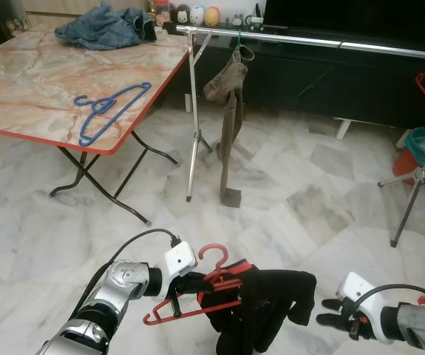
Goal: Hang hanger
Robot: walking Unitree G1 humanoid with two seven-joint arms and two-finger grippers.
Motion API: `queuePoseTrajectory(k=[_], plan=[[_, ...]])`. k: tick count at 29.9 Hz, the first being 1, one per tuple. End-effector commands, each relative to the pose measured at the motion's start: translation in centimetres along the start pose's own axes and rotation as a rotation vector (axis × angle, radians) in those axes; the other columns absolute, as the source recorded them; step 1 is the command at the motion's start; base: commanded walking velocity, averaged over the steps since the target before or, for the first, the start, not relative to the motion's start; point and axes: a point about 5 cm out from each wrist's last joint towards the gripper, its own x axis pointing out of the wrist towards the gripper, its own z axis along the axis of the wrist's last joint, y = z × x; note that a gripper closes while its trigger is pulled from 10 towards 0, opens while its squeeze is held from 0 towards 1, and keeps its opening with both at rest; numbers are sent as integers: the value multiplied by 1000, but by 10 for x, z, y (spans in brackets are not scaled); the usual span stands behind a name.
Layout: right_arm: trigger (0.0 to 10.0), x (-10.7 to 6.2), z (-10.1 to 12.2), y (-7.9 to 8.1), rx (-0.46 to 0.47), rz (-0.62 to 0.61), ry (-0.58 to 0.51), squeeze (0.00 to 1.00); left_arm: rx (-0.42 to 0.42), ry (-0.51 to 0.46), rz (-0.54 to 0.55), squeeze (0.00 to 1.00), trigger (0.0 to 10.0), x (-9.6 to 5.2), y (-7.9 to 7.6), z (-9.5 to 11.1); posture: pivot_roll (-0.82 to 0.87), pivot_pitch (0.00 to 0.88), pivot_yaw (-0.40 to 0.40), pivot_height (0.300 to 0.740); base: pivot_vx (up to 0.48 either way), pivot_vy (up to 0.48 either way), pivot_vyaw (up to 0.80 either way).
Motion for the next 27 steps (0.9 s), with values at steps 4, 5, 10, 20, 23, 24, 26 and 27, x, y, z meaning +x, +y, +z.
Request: queuePoseTrajectory(k=[4,5,10,20,23,24,26,27], plan=[[10000,-3,7,-11,8,-103,-84,0,6,-23,-11,0,10000,-1,0,3,-66,37,-21,740,0,0,0],[10000,-2,8,-11,17,-102,-101,0,5,-23,-14,0,10000,-1,-1,3,-66,36,-20,740,0,0,0],[10000,5,-2,-3,32,-55,-69,0,5,-21,-23,0,10000,-2,-1,3,-62,37,-19,740,0,0,0],[10000,20,-6,7,71,-13,-74,0,0,-24,-34,0,10000,-4,0,4,-52,47,-17,740,0,0,0],[10000,23,-6,6,70,-41,-73,0,-2,-28,-33,0,10000,-5,1,5,-46,54,-18,740,0,0,0],[10000,24,-5,5,64,-59,-72,0,-4,-28,-34,0,10000,-5,2,5,-45,56,-18,740,0,0,0],[10000,26,-3,2,46,-100,-74,0,-7,-28,-38,0,10000,-6,2,5,-44,59,-17,740,0,0,0],[10000,26,-2,0,44,-123,-75,0,-7,-28,-38,0,10000,-6,2,5,-44,60,-17,740,0,0,0]])
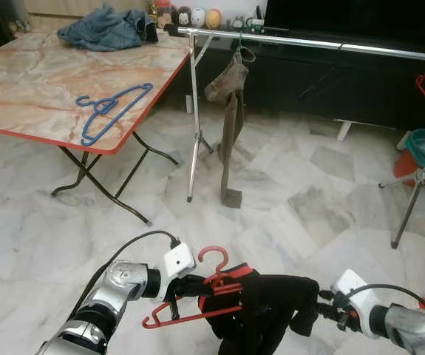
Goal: Hang hanger
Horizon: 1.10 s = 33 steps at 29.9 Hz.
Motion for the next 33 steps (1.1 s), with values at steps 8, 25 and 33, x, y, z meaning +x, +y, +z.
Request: queuePoseTrajectory(k=[8,25,33], plan=[[10000,6,4,0,8,-4,-26,0,4,-33,-8,0,10000,-3,2,6,-39,65,-15,740,0,0,0],[6275,17,2,10,52,18,-18,0,-3,-39,-17,0,10000,-4,3,8,-27,75,-13,740,0,0,0],[0,19,5,9,52,12,-27,0,-5,-44,-18,0,10000,-4,3,9,-25,74,-13,740,0,0,0]])
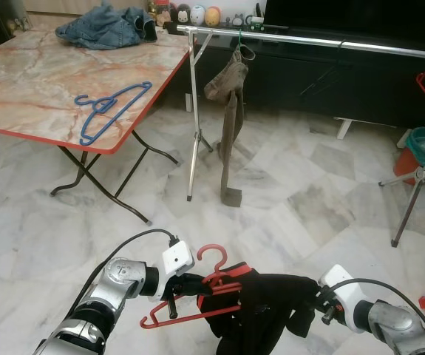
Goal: Hang hanger
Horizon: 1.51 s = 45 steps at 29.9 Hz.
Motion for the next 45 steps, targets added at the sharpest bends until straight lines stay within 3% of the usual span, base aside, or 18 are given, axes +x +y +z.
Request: queuePoseTrajectory(k=[1,9,21,45], plan=[[0,1,1,0,4,-7,-6,0,3,-42,-2,0,10000,-1,1,5,-24,75,-13,740,0,0,0],[0,2,4,0,35,-4,-37,0,1,-45,0,0,10000,-2,1,6,-23,76,-14,740,0,0,0],[0,2,7,-2,8,-7,-40,0,1,-42,-5,0,10000,-2,1,5,-25,75,-14,740,0,0,0],[0,1,23,-12,-61,-19,-69,0,70,123,1,0,10000,-6,-5,-18,-30,74,-19,740,0,0,0]])
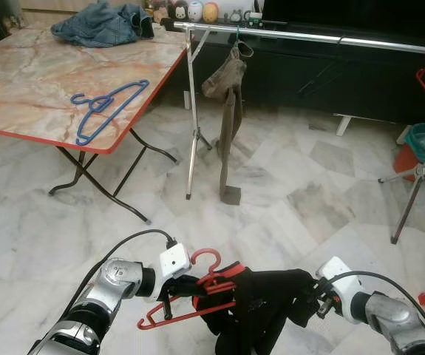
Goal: Hang hanger
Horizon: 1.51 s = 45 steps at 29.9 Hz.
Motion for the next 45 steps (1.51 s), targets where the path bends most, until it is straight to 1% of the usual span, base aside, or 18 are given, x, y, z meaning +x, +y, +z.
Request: queuePoseTrajectory(k=[1,9,12,14,21,25,30,32,33,37,41,43,45], plan=[[0,-1,11,-8,-40,-10,-31,0,24,69,-23,0,10000,0,-6,-11,-30,74,-19,740,0,0,0],[0,-2,14,-10,-50,-15,-33,0,20,80,11,0,10000,-3,-6,-16,-30,75,-19,740,0,0,0],[0,-2,14,-11,-56,-16,-31,0,34,108,18,0,10000,-5,-6,-20,-28,75,-19,740,0,0,0],[0,-2,15,-11,-59,-18,-30,0,52,145,17,0,10000,-6,-7,-25,-29,74,-19,740,0,0,0],[0,-4,15,-14,-66,-38,-20,0,61,170,38,0,10000,-10,-6,-30,-27,75,-19,740,0,0,0],[0,-6,14,-18,-68,-63,-7,0,80,217,25,0,10000,-12,-10,-37,-28,75,-18,740,0,0,0],[0,-8,13,-21,-73,-89,6,0,94,253,7,0,10000,-14,-13,-43,-28,75,-19,740,0,0,0],[0,-9,13,-23,-74,-98,9,0,131,327,-24,0,10000,-18,-16,-51,-28,75,-19,740,0,0,0],[0,-9,13,-23,-75,-98,8,0,140,341,-27,0,10000,-19,-16,-52,-28,74,-19,740,0,0,0],[0,-8,14,-24,-76,-108,5,0,157,372,-26,0,10000,-22,-17,-57,-28,74,-19,740,0,0,0],[0,-8,14,-24,-77,-110,7,0,156,371,-10,0,10000,-25,-16,-58,-29,74,-18,740,0,0,0],[0,-8,12,-24,-77,-121,18,0,152,383,23,0,10000,-31,-14,-61,-28,75,-19,740,0,0,0],[0,-8,12,-24,-76,-125,20,0,151,386,32,0,10000,-32,-13,-62,-28,75,-18,740,0,0,0]])
